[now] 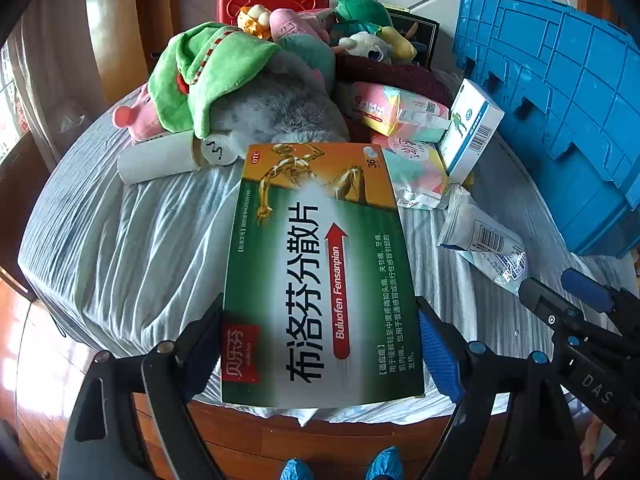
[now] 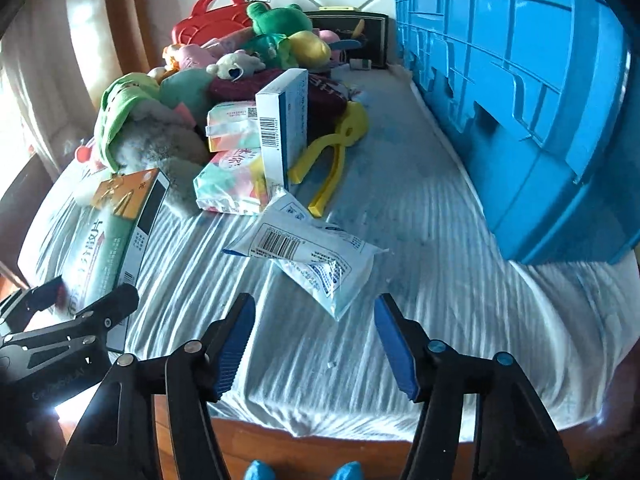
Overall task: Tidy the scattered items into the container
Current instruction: 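Grasp the white sachet with right tool while left tool holds the ibuprofen box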
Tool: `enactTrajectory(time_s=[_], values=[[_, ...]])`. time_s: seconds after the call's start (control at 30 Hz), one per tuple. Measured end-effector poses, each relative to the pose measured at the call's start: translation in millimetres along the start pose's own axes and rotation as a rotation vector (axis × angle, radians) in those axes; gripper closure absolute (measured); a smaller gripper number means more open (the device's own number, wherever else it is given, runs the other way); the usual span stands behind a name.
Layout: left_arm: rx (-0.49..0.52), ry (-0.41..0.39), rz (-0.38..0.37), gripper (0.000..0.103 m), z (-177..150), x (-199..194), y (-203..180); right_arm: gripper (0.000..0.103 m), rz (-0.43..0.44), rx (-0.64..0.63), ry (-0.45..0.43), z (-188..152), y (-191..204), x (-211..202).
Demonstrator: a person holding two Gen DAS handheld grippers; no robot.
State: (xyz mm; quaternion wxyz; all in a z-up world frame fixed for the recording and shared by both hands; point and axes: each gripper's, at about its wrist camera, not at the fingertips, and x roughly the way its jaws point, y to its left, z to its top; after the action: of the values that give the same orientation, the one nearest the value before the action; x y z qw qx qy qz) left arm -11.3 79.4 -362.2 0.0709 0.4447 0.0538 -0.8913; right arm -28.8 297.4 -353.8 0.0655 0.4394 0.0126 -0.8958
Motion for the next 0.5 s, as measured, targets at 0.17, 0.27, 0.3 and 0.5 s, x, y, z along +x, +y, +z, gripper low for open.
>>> enactTrajectory(time_s=[0.17, 0.27, 0.3, 0.5], values=[[-0.075, -0.008, 0.062, 0.016, -3, 11, -17, 0.039, 0.054, -0.155, 0.007, 12, -12, 22], [-0.137, -0.012, 0.12, 0.016, -7, 17, -35, 0.039, 0.113, -0.258, 0.007, 18, -20, 37], [-0.164, -0.014, 0.144, 0.016, -10, 19, -42, 0.039, 0.141, -0.287, 0.01, 19, -22, 42], [-0.295, -0.027, 0.265, 0.016, -26, 28, -71, 0.04, 0.263, -0.434, -0.001, 24, -39, 67]])
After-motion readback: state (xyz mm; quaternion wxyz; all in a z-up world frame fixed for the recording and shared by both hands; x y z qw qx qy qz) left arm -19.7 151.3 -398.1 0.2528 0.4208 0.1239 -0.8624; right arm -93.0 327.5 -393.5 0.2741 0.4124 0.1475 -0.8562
